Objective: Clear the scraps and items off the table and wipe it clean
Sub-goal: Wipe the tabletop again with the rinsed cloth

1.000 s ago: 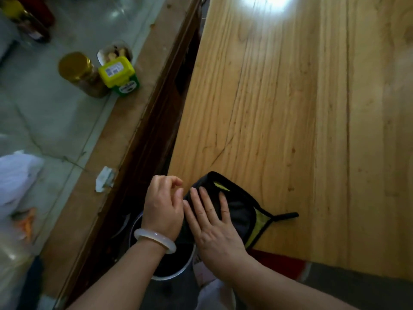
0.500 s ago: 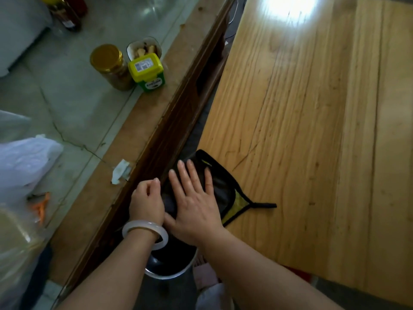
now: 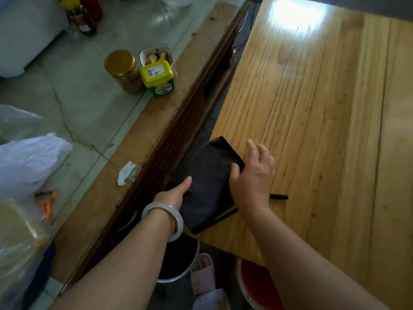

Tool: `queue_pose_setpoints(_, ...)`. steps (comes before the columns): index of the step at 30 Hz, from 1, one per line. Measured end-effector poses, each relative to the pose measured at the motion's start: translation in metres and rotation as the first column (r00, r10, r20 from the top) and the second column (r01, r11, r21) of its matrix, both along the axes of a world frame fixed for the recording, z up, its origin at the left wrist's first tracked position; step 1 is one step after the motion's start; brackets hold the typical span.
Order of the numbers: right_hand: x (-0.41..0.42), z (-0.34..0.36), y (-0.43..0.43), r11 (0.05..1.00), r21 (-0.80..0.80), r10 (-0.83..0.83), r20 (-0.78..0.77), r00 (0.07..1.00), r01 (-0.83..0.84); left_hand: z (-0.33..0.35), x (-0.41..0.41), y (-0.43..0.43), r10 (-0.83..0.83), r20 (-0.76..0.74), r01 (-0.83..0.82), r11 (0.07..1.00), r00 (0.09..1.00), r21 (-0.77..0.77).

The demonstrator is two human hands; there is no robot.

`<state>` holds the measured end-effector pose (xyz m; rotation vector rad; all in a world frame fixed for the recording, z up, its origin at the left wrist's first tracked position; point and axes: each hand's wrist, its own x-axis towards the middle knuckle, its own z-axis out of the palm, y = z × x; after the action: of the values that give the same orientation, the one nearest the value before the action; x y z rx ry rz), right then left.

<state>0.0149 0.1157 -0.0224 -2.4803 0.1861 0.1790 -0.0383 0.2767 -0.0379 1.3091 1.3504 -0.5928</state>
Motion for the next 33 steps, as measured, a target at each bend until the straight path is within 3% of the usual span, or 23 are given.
queue_pose_setpoints(3, 0.004, 0.005, -0.016, 0.999, -0.054, -0.012, -0.168, 0.986, 0.003, -0.002, -0.004, -0.004, 0.004, -0.046, -0.004, 1.0, 0.999, 0.001)
queue_pose_setpoints(7, 0.004, 0.007, -0.016, 1.0, 0.008, 0.016, -0.231, 0.973, -0.014, 0.014, -0.005, -0.01, 0.048, -0.057, -0.045, 0.998, 0.997, 0.046)
queue_pose_setpoints(14, 0.005, 0.02, -0.023, 0.972, 0.234, 0.07, -0.414, 0.908, 0.032, 0.039, -0.01, -0.025, -0.03, 0.15, -0.016, 0.956, 0.988, 0.293)
queue_pose_setpoints(19, 0.001, 0.046, -0.049, 0.873, 0.462, 0.048, -0.404, 0.914, 0.158, 0.06, -0.016, -0.036, -0.133, 0.364, -0.004, 0.936, 0.922, 0.352)
queue_pose_setpoints(22, -0.002, 0.064, -0.069, 0.756, 0.612, 0.047, -0.403, 0.914, 0.231, 0.077, -0.017, -0.045, -0.133, 0.455, -0.033, 0.94, 0.88, 0.339)
queue_pose_setpoints(24, -0.004, 0.074, -0.085, 0.692, 0.691, 0.111, -0.389, 0.915, 0.21, 0.088, -0.017, -0.051, -0.12, 0.501, -0.053, 0.947, 0.857, 0.317)
queue_pose_setpoints(25, -0.004, 0.082, -0.094, 0.704, 0.696, 0.165, -0.357, 0.919, 0.144, 0.096, -0.018, -0.055, -0.127, 0.525, -0.039, 0.955, 0.842, 0.294)
queue_pose_setpoints(28, -0.009, 0.097, -0.117, 0.809, 0.575, 0.331, -0.275, 0.903, -0.121, 0.114, -0.026, -0.066, -0.344, 0.575, 0.182, 0.929, 0.742, 0.321)
queue_pose_setpoints(31, -0.017, 0.11, -0.142, 0.886, 0.272, 0.425, -0.154, 0.892, -0.376, 0.136, -0.035, -0.087, -0.7, 0.468, 0.415, 0.705, 0.54, 0.575)
queue_pose_setpoints(33, -0.022, 0.122, -0.156, 0.901, 0.12, 0.426, -0.077, 0.901, -0.416, 0.148, -0.039, -0.104, -0.829, 0.358, 0.411, 0.532, 0.429, 0.741)
